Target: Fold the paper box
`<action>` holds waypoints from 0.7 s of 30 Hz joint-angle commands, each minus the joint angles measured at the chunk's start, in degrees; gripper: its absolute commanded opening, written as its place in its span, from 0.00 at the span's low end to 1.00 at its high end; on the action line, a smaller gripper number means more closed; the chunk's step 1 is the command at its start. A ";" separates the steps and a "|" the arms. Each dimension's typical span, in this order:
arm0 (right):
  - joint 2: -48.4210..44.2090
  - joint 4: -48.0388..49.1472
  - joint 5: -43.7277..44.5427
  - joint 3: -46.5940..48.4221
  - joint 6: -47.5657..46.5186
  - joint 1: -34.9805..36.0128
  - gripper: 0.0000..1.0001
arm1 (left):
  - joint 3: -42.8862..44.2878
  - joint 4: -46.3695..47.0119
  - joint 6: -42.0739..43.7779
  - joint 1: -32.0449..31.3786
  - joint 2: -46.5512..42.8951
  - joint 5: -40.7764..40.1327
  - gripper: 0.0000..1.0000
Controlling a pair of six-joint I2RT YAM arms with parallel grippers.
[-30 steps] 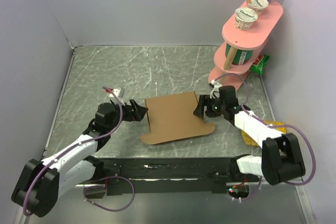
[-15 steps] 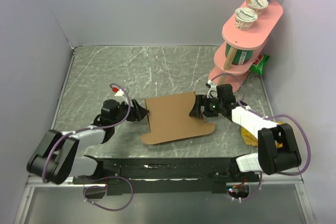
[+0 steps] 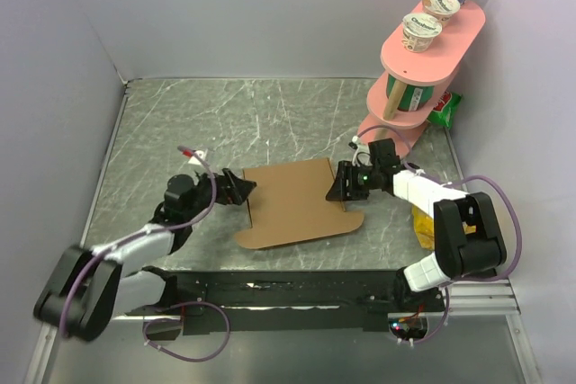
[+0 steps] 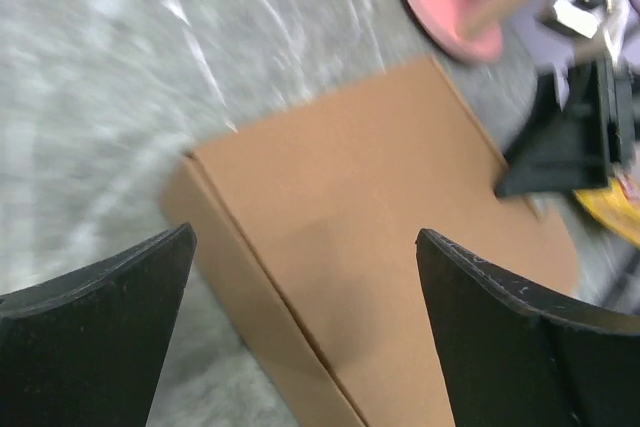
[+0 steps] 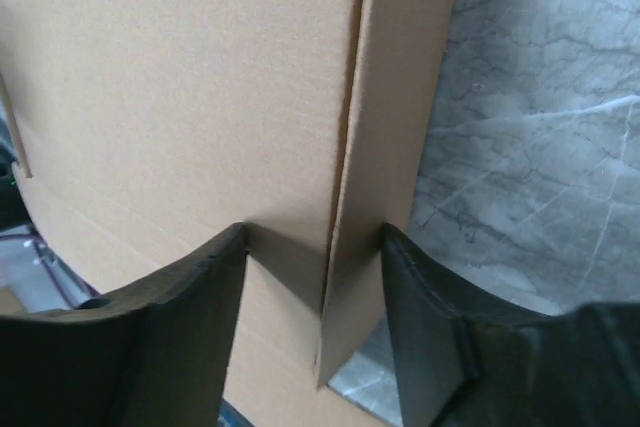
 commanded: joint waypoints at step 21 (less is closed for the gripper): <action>3.47 -16.72 3.58 8.48 -4.66 -2.30 0.27 | -1.62 -9.53 11.91 0.34 -14.44 -2.76 0.96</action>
